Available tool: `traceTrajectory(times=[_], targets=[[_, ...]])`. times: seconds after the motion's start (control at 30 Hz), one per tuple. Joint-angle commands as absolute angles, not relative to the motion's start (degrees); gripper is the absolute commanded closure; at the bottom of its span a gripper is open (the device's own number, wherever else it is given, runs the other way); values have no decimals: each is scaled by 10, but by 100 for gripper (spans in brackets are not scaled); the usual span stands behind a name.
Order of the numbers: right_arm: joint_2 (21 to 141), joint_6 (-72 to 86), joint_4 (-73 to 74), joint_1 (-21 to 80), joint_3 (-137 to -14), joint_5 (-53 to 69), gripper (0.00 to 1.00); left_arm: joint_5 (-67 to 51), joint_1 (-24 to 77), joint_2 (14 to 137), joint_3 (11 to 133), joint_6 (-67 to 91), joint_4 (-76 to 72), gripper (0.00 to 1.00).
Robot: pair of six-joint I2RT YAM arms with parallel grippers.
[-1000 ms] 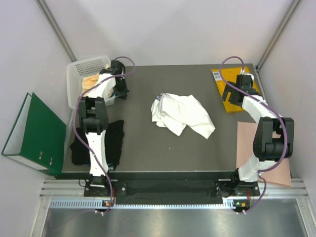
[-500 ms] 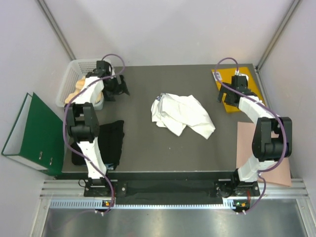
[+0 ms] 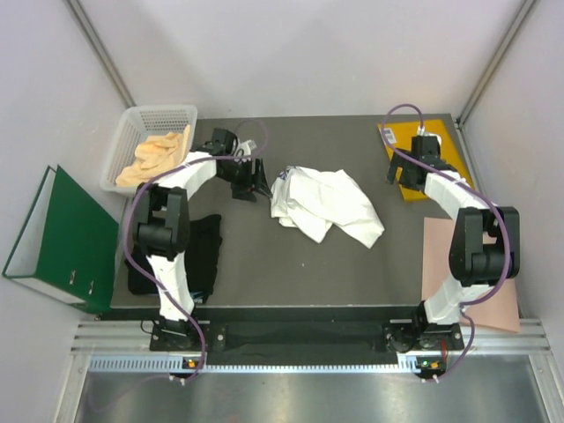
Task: Fold and stack the t-shirts
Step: Move the tshirt to the center of the board, then flatten out the tshirt
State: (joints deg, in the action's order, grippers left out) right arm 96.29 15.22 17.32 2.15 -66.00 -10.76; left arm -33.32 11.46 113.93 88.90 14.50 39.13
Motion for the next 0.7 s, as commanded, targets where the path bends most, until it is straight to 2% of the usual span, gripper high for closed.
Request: traceTrajectory(times=[0.0,0.2,0.23,0.3,0.37,0.4,0.43,0.47,0.67], targets=[[958,158,163,29,-669,-106,0,-370,120,1165,869,123,391,31],[953,156,164,30,-664,-108,0,-396,143,1208,879,105,411,31],[952,157,165,29,-664,-108,0,-396,151,1210,878,105,410,34],[951,157,164,31,-663,-109,0,-392,157,1222,881,105,410,42],[951,159,164,31,-662,-108,0,-387,163,1231,884,105,410,58],[950,159,165,30,-661,-109,0,-383,162,1238,886,106,411,68],[949,160,164,31,-660,-109,0,-379,162,1242,891,108,413,92],[949,159,165,30,-659,-108,0,-361,163,1242,894,111,414,100],[939,160,164,32,-650,-110,0,-273,159,1188,919,122,417,100]])
